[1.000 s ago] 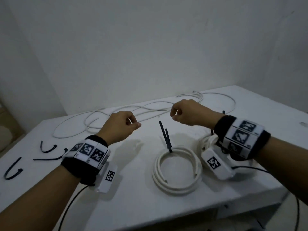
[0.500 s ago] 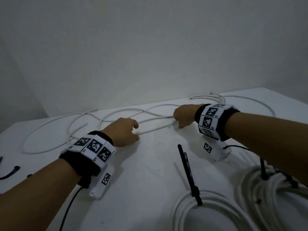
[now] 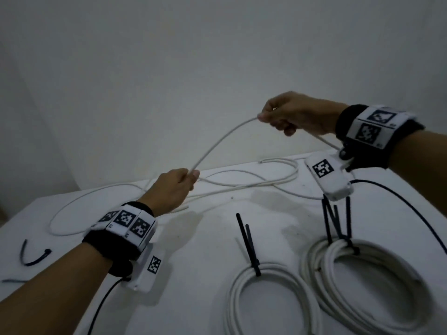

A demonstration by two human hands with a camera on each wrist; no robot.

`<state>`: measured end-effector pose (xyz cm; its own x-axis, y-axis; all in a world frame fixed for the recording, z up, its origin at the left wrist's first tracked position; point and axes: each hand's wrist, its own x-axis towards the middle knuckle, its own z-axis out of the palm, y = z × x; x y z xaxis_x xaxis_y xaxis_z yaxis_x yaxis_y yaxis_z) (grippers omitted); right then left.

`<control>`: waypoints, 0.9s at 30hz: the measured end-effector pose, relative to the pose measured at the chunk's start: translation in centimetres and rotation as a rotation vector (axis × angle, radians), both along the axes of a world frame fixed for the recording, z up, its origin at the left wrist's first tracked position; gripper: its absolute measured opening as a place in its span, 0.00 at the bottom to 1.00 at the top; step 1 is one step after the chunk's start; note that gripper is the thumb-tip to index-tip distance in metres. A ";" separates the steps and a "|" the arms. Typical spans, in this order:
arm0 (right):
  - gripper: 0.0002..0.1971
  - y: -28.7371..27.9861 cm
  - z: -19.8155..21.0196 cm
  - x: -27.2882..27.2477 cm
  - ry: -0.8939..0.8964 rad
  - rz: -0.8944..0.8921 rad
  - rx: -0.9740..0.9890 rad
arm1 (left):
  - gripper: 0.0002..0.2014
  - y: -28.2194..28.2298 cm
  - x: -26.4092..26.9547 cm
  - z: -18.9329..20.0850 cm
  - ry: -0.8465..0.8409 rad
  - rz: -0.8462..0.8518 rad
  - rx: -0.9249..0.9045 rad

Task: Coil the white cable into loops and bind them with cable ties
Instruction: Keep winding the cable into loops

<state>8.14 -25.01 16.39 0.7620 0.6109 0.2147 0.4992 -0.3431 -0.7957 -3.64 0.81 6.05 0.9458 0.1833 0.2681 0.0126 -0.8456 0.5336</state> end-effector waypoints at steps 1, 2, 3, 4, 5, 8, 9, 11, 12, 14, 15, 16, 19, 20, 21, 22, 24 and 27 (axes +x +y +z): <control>0.13 -0.8 1.0 -0.7 -0.020 -0.038 0.093 | 0.23 -0.4 -0.5 0.8 -0.054 -0.006 -0.048; 0.14 -1.7 1.9 -1.4 -0.024 -0.072 0.212 | 0.23 -0.8 -0.9 1.6 -0.098 -0.011 -0.104; 0.14 -2.6 2.7 -1.8 -0.008 -0.110 0.358 | 0.23 -1.0 -1.2 2.4 -0.135 -0.016 -0.160; 0.14 -3.4 3.4 -2.2 0.033 -0.150 0.520 | 0.24 -1.3 -1.6 3.1 -0.169 -0.017 -0.209; 0.14 -4.2 4.0 -2.6 0.098 -0.184 0.680 | 0.24 -1.6 -1.8 3.7 -0.196 -0.011 -0.247; 0.15 -5.7 4.5 -3.9 0.324 -0.232 0.993 | 0.23 -3.4 -2.7 5.1 -0.244 -0.029 -0.384; 0.17 -5.8 4.2 -4.4 0.386 -0.239 1.041 | 0.22 -4.3 -2.9 5.6 -0.246 -0.054 -0.458; 0.19 -5.6 3.2 -5.7 0.491 -0.240 1.148 | 0.20 -6.4 -3.5 6.2 -0.226 -0.115 -0.582; 0.21 -5.4 2.7 -6.3 0.537 -0.234 1.220 | 0.19 -7.6 -3.9 6.5 -0.212 -0.139 -0.619; 0.23 -4.9 1.9 -7.6 0.612 -0.220 1.381 | 0.18 -9.9 -4.7 6.5 -0.186 -0.179 -0.661; 0.23 -4.6 1.5 -8.2 0.639 -0.217 1.448 | 0.18 -10.9 -5.1 6.4 -0.178 -0.203 -0.678; 0.23 -4.2 1.3 -8.8 0.660 -0.218 1.494 | 0.17 -11.9 -5.5 6.3 -0.171 -0.230 -0.691; 0.21 -2.7 0.3 -11.1 0.703 -0.202 1.497 | 0.16 -14.0 -6.5 5.5 -0.137 -0.269 -0.682; 0.20 -2.2 0.0 -11.8 0.709 -0.193 1.459 | 0.17 -14.4 -6.8 5.3 -0.131 -0.271 -0.677; 0.19 -1.8 -0.4 -12.5 0.706 -0.191 1.401 | 0.17 -14.7 -7.1 5.1 -0.137 -0.274 -0.676; 0.18 -1.5 -0.8 -13.1 0.695 -0.195 1.326 | 0.17 -14.9 -7.3 5.0 -0.155 -0.266 -0.671; 0.16 -1.2 -1.5 -14.1 0.655 -0.220 1.153 | 0.15 -14.9 -7.8 5.0 -0.216 -0.226 -0.676; 0.15 -1.7 -2.5 -15.4 0.568 -0.207 0.883 | 0.09 -14.4 -8.5 5.8 -0.326 -0.154 -0.848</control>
<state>-7.28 -26.68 13.85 0.9606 0.2601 0.0984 -0.0248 0.4323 -0.9014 -12.15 -13.61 11.88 0.8775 0.3187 0.3584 -0.3269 -0.1495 0.9332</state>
